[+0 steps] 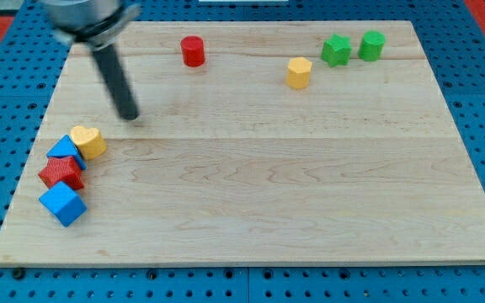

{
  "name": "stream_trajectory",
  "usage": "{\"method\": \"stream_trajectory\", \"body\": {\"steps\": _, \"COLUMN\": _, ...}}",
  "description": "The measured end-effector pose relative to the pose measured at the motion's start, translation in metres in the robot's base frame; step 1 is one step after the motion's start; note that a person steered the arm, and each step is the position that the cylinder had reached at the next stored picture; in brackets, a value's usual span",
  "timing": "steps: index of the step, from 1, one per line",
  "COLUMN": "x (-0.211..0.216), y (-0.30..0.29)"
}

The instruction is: Move the red circle into the yellow heart

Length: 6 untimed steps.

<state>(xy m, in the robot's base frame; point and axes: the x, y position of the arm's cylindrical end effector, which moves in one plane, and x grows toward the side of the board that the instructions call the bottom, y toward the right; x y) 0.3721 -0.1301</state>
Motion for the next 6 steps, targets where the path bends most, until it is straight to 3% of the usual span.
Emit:
{"method": "stream_trajectory", "body": {"steps": 1, "x": -0.083, "y": 0.086}}
{"method": "stream_trajectory", "body": {"steps": 2, "x": -0.141, "y": 0.135}}
{"method": "stream_trajectory", "body": {"steps": 3, "x": -0.132, "y": 0.056}}
{"method": "stream_trajectory", "body": {"steps": 4, "x": -0.026, "y": 0.004}}
{"method": "stream_trajectory", "body": {"steps": 5, "x": 0.036, "y": -0.024}}
{"method": "stream_trajectory", "body": {"steps": 6, "x": 0.064, "y": -0.024}}
